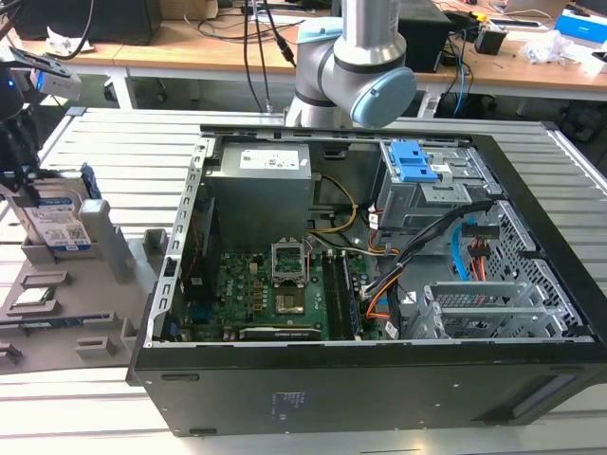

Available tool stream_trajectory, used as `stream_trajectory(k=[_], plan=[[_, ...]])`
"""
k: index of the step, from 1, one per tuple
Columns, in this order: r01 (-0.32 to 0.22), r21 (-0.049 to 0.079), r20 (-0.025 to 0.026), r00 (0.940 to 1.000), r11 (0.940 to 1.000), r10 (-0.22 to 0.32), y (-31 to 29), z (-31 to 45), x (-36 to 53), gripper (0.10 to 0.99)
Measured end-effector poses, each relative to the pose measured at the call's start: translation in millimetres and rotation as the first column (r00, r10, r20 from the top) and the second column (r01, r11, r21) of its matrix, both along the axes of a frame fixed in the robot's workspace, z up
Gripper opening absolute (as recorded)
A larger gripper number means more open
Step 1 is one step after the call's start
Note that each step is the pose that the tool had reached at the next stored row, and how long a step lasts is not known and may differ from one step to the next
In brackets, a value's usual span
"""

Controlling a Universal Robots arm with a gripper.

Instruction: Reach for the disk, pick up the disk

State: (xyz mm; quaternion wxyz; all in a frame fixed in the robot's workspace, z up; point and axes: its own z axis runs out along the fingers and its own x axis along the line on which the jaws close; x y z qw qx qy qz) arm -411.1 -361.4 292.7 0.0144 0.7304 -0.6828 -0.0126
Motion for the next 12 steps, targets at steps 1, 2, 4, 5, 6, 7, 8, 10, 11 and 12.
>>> stream_trajectory(k=[1,2,4,5,6,7,8,10,11,12], plan=[[0.000,0.000,0.0001,1.0000,1.0000,0.000,0.0,0.0,0.0,0.396],[0.000,0.000,0.0001,1.0000,1.0000,0.000,0.0,0.0,0.0,0.396],[0.000,0.000,0.0001,1.0000,1.0000,0.000,0.0,0.0,0.0,0.365],[0.000,0.000,0.0002,1.0000,1.0000,0.000,0.0,0.0,0.0,0.365],[0.000,0.000,0.0002,1.0000,1.0000,0.000,0.0,0.0,0.0,0.365],[0.000,0.000,0.0001,1.0000,1.0000,0.000,0.0,0.0,0.0,0.365],[0.000,0.000,0.0001,1.0000,1.0000,0.000,0.0,0.0,0.0,0.365],[0.000,0.000,0.0001,1.0000,1.0000,0.000,0.0,0.0,0.0,0.365],[0.000,0.000,0.0001,1.0000,1.0000,0.000,0.0,0.0,0.0,0.365],[0.000,0.000,0.0002,1.0000,1.0000,0.000,0.0,0.0,0.0,0.365]])
